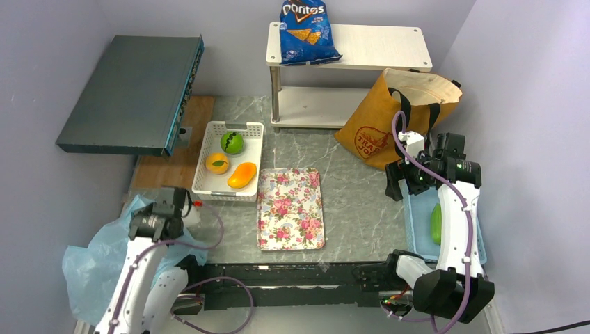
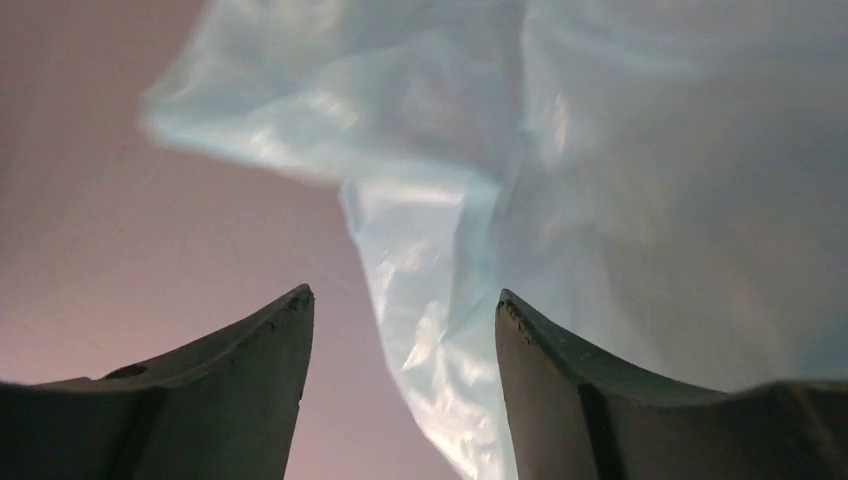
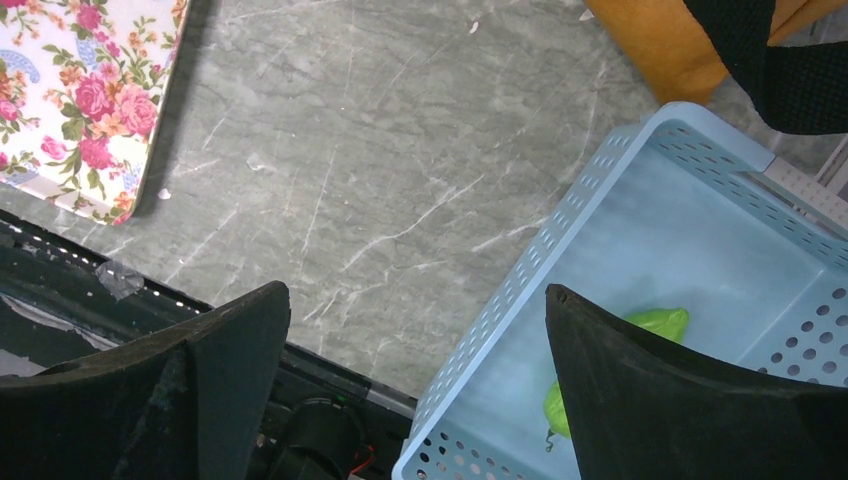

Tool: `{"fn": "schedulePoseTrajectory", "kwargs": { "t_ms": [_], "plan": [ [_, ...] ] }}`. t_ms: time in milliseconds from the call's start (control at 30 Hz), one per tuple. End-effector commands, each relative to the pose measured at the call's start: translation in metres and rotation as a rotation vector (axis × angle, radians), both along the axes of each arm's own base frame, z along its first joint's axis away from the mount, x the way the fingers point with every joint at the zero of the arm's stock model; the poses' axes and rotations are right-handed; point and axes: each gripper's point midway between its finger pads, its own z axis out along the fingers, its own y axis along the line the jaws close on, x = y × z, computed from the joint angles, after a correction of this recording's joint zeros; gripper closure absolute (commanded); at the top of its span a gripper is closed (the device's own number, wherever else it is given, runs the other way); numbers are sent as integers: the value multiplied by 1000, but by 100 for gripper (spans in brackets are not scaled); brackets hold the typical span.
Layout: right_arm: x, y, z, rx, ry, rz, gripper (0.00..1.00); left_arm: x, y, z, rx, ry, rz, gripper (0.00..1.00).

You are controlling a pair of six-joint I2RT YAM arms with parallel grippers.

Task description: Untie the knot of the grocery bags and take out the mixed food

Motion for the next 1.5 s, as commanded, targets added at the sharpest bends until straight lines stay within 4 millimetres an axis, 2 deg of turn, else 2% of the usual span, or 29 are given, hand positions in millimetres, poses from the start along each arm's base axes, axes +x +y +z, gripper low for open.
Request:
{"fn": "schedulePoseTrajectory", "kwargs": {
  "t_ms": [0, 33, 133, 267, 333, 367, 500, 700, 833, 867, 933, 1033, 1167, 1233, 1300, 1367, 1467],
  "plan": [
    [6, 3, 14, 8, -60, 5, 0, 53, -26, 45, -237, -211, 15, 30],
    [6, 3, 15, 3, -63, 5, 0, 60, -39, 59, -319, -225, -22, 28],
    [6, 3, 16, 2, -71, 5, 0, 63, -71, 75, -501, -183, -101, 24],
    [6, 5, 18, 16, -73, 2, 0, 37, -114, 82, -710, 0, -231, 21],
    [8, 7, 22, 31, -81, 1, 0, 26, -136, 92, -822, 48, -298, 20],
    [10, 9, 25, 42, -86, 4, 0, 27, -149, 100, -883, 45, -326, 19],
    [17, 20, 43, 101, -109, 27, 0, 42, -190, 118, -1035, 87, -382, 19],
    [31, 48, 92, 148, -210, 109, 0, 89, -255, 127, -1085, 80, -481, 18],
    [59, 54, 134, 91, -325, 126, 0, 106, -290, 131, -1141, 143, -506, 17],
    [72, 50, 153, 56, -386, 110, 0, 110, -297, 136, -1156, 148, -520, 16],
    [98, 33, 177, -28, -457, 45, 0, 118, -306, 142, -1166, 142, -534, 14],
    [133, 3, 196, -175, -494, -22, 0, 127, -312, 145, -1164, 143, -536, 10],
    [170, -15, 187, -288, -445, -4, 0, 130, -314, 145, -1164, 143, -528, 6],
    [175, -8, 174, -282, -392, 67, 0, 131, -315, 147, -1171, 128, -526, 4],
    [172, 6, 156, -222, -329, 149, 2, 133, -317, 151, -1185, 110, -527, 3],
    [158, 26, 138, -140, -260, 246, 13, 134, -320, 158, -1209, 97, -534, 3],
    [136, 52, 118, -58, -183, 335, 46, 135, -329, 171, -1253, 66, -571, 6]
  ]
}}
